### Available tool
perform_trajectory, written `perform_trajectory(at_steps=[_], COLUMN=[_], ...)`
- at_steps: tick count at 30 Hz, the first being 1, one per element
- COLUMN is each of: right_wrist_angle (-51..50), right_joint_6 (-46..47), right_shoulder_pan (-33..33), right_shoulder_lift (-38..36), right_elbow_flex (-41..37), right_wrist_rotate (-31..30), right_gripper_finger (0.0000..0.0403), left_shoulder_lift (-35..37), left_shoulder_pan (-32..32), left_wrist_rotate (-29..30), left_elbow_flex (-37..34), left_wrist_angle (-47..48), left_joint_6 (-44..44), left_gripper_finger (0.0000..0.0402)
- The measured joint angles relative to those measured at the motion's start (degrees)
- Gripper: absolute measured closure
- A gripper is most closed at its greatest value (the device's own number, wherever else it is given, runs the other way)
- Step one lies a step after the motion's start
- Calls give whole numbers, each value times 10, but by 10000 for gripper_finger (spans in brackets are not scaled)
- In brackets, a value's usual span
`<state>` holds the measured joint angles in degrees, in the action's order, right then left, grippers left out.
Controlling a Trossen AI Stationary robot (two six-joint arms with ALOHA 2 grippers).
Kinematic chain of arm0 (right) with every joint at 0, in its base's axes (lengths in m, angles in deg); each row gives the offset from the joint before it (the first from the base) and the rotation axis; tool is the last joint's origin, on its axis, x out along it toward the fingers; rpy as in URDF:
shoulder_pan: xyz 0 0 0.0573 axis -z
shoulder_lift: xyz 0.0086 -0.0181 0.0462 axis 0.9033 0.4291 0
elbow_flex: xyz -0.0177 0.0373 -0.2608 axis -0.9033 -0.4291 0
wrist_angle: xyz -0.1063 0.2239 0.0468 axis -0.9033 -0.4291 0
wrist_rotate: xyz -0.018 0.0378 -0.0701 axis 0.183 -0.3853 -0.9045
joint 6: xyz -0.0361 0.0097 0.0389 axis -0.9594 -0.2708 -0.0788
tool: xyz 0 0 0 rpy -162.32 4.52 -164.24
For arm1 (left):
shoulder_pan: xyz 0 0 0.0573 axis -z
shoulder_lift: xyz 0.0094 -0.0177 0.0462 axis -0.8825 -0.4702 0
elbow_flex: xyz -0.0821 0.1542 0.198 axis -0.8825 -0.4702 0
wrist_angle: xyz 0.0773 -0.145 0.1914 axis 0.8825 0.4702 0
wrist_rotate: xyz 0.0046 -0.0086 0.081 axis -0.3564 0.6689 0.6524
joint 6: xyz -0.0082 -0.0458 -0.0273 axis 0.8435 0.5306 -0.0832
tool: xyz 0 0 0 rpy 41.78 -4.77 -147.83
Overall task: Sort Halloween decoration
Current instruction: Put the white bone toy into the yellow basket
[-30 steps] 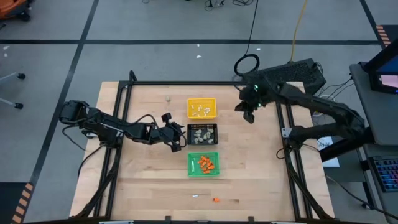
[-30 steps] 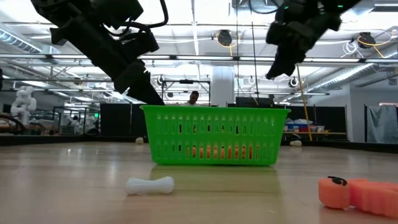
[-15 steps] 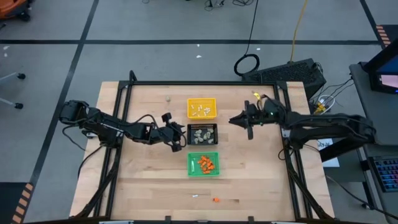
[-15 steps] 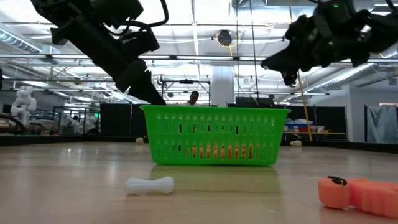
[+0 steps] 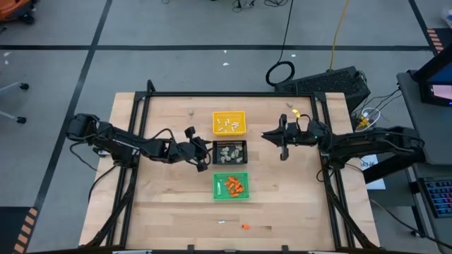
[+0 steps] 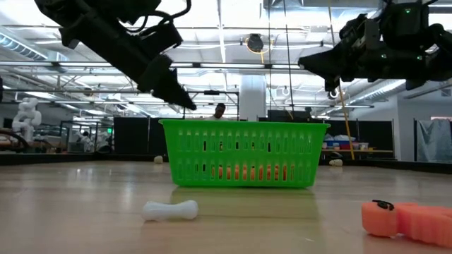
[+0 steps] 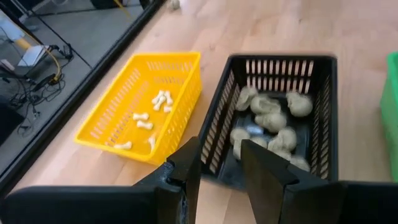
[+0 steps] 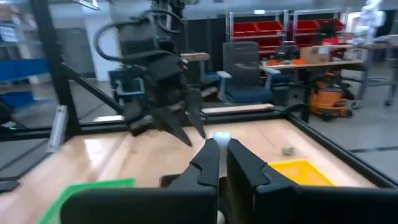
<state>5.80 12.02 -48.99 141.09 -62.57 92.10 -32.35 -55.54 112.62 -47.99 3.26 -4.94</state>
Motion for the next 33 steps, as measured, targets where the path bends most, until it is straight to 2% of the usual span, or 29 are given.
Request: perform_trajectory(at_steps=[11,18,22,33], right_wrist_angle=[0,0,0,0], right_joint_6=[-15,-42,-103,-343], right_shoulder_pan=[-26,-33,-33,-33], right_shoulder_lift=[14,14,14,14], right_elbow_flex=[0,0,0,1], right_wrist_rotate=[-54,-54,-52,-51], right_gripper_finger=[403,403,403,403], left_shoulder_lift=[4,4,4,4], left_shoulder_pan=[9,9,9,9], left_wrist_rotate=[-18,-18,-18,-17], left_elbow_flex=[0,0,0,0], left_wrist_angle=[-28,-28,-27,-28], left_joint_6=[-17,-17,-17,-17], left_gripper_finger=[288,288,288,288])
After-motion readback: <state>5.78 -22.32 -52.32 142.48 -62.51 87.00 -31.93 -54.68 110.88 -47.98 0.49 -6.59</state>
